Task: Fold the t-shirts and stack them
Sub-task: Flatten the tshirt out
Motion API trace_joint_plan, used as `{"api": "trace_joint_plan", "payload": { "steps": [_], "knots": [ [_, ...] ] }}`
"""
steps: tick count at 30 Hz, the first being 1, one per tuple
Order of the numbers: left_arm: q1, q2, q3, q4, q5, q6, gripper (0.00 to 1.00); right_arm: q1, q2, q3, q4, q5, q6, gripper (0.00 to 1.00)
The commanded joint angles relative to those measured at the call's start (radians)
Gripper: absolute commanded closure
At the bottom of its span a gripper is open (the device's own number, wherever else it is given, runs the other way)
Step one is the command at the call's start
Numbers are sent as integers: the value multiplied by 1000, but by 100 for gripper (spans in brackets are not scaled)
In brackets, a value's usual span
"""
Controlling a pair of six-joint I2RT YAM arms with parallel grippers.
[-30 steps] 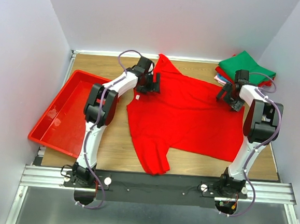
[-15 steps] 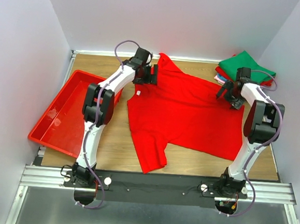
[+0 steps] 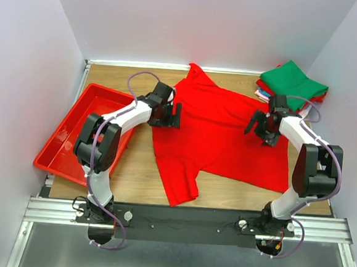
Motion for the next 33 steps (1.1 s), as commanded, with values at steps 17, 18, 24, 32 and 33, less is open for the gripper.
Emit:
{"api": "trace_joint_plan", "payload": {
  "steps": [17, 18, 24, 32, 33],
  "knots": [
    [-15, 97, -63, 84, -41, -35, 8, 73, 72, -134, 33, 15, 91, 4],
    [-9, 115, -56, 78, -43, -34, 8, 73, 84, -128, 33, 20, 90, 4],
    [26, 197, 65, 43, -39, -8, 8, 73, 158, -61, 32, 20, 93, 4],
    [74, 376, 328, -80, -58, 32, 8, 73, 267, 85, 16, 60, 96, 4],
    [78, 388, 381, -88, -58, 37, 8, 73, 294, 105, 15, 55, 96, 4]
  ]
}}
